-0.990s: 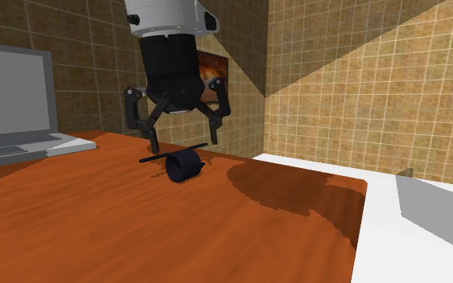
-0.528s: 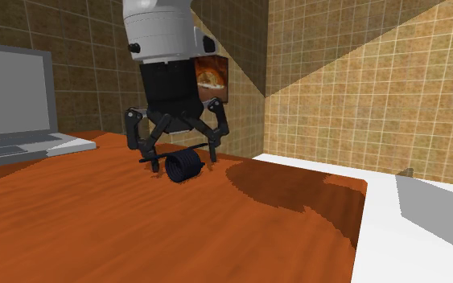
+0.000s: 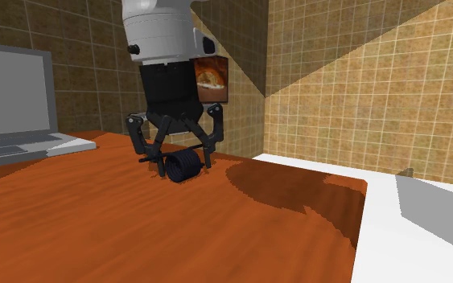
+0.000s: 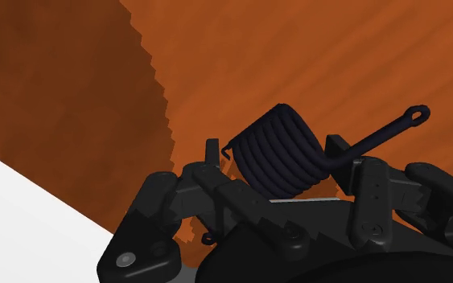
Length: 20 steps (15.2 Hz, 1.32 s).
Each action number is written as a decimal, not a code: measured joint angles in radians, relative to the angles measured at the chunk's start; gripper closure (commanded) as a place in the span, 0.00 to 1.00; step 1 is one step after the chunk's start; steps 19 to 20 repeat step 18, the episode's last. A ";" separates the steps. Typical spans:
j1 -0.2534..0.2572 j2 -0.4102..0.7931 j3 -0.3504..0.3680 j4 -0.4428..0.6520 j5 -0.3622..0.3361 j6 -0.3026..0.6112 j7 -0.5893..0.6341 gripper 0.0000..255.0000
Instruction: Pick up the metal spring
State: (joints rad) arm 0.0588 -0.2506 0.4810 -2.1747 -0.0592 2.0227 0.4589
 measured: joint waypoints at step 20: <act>-0.004 -0.017 -0.015 0.180 0.010 -0.193 -0.033 1.00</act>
